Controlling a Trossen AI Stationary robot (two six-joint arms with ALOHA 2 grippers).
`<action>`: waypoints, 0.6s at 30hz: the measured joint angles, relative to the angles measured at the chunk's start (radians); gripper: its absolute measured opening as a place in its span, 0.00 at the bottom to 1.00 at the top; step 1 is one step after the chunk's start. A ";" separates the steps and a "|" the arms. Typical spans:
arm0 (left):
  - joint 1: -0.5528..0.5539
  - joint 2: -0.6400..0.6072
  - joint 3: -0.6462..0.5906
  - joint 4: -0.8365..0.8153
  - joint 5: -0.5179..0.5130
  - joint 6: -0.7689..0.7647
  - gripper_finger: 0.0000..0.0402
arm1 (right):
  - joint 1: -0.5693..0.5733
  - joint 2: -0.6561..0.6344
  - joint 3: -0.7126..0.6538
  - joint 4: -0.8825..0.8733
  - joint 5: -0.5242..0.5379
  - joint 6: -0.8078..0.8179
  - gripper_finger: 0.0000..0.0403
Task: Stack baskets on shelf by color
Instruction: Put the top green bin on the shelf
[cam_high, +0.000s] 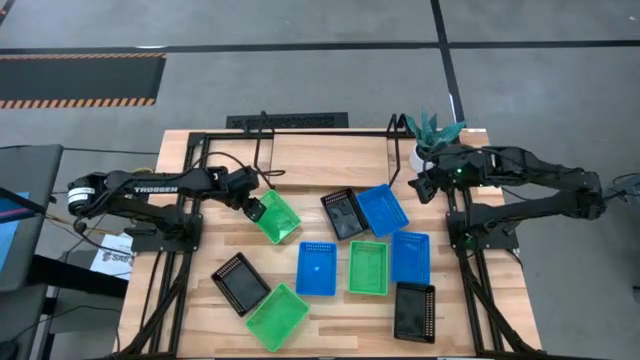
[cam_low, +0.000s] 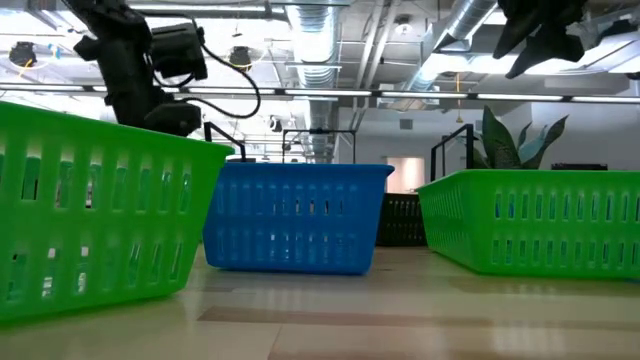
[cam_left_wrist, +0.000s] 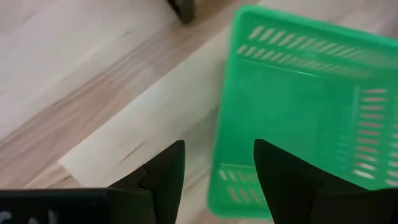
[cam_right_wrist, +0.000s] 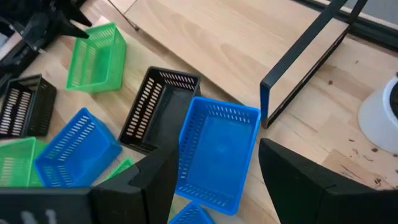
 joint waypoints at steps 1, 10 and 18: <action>0.000 0.000 -0.010 0.008 -0.008 -0.005 0.44 | 0.003 0.005 0.000 0.000 0.000 0.000 0.61; 0.000 0.000 -0.031 0.014 -0.008 0.017 0.22 | 0.011 0.026 0.000 0.000 0.000 0.000 0.61; 0.000 0.000 -0.031 0.015 -0.012 -0.049 0.01 | 0.011 0.026 0.000 0.000 0.000 0.000 0.61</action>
